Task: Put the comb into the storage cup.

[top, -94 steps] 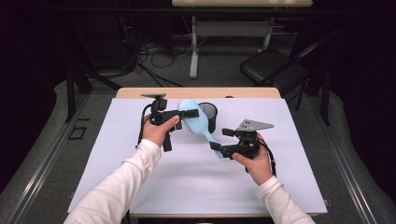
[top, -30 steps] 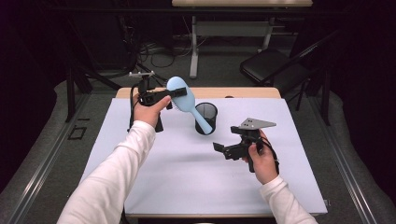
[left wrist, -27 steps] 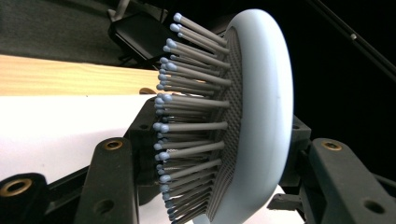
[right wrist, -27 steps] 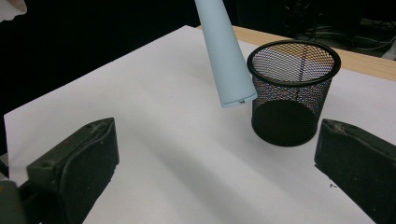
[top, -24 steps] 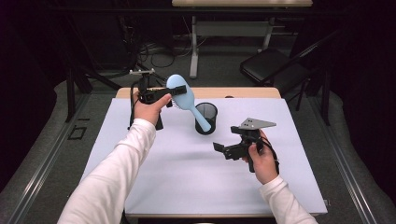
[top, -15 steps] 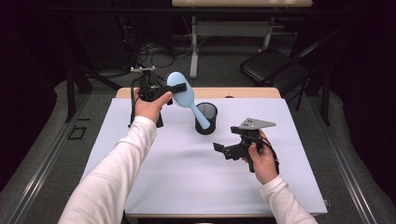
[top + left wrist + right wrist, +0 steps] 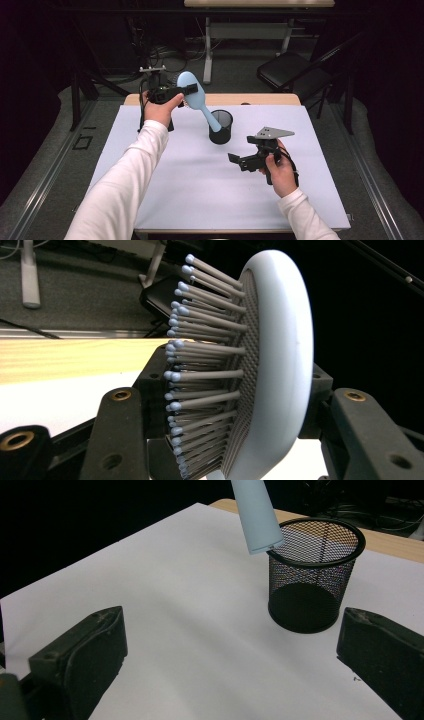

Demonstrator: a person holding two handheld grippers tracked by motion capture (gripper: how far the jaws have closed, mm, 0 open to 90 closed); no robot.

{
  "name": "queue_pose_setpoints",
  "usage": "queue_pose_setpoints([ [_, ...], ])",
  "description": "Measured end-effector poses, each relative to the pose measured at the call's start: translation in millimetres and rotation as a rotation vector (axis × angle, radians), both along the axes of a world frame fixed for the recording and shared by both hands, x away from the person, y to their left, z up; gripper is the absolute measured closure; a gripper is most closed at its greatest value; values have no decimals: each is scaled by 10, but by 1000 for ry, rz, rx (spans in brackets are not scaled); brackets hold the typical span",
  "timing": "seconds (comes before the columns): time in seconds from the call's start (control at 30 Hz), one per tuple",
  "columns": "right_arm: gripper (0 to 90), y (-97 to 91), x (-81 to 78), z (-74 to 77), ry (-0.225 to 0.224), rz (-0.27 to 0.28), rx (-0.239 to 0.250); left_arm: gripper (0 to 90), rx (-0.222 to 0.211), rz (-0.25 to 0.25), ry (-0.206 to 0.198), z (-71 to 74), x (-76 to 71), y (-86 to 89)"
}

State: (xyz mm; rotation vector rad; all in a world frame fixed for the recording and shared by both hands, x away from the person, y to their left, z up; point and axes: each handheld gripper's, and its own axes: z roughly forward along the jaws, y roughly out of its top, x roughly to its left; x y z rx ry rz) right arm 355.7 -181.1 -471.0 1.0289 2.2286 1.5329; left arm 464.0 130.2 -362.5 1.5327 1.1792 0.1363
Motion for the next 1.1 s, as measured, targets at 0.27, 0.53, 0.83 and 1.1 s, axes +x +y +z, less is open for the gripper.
queue_pose_setpoints([
  [0.27, 0, -2, 0, -1, -1, 0, -3, 480, 8, -16, -7, 25, 17, -46],
  [0.53, 0, -5, 0, 0, 0, 1, -1, 480, 38, -28, -21, 47, 30, -106],
  [0.83, 0, -10, 0, 2, -1, 2, -2, 480, 96, -37, -55, 100, 29, -191],
  [1.1, 0, -8, 1, -4, 4, 2, -1, 480, 145, -38, -80, 95, 32, -291],
])
